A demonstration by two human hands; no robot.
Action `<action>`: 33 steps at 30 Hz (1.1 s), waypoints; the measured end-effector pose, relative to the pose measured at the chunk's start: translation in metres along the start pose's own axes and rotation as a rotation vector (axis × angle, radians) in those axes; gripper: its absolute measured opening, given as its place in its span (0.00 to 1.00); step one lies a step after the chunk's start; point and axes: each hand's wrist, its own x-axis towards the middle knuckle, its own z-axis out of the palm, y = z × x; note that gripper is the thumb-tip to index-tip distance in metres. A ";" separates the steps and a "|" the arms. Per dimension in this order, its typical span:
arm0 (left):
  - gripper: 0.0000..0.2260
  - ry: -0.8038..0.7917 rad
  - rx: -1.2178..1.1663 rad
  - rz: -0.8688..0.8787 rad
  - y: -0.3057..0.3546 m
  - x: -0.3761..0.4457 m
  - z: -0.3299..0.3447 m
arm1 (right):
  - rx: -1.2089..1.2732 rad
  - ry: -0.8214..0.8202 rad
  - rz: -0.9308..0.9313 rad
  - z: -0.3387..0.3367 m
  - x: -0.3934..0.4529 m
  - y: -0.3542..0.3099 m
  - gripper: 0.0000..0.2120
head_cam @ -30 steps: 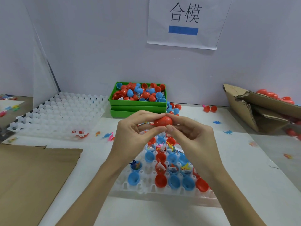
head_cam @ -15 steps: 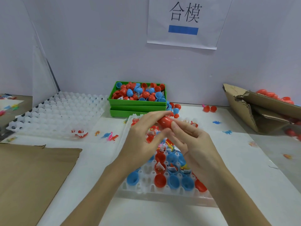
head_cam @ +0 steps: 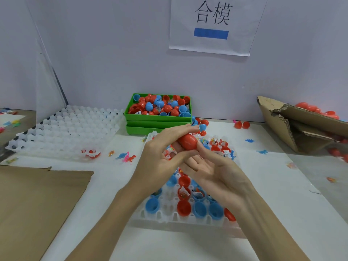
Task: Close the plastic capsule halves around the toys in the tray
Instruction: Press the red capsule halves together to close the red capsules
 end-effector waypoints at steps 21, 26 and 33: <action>0.20 -0.043 0.065 0.088 0.008 0.000 -0.001 | -0.098 -0.013 -0.054 -0.004 0.001 -0.001 0.21; 0.18 -0.048 -0.042 -0.027 0.007 -0.003 0.005 | -0.101 0.051 -0.099 -0.007 0.003 0.001 0.24; 0.14 0.125 -0.306 -0.476 -0.005 0.005 0.000 | -1.747 0.431 -0.937 -0.008 0.007 0.013 0.25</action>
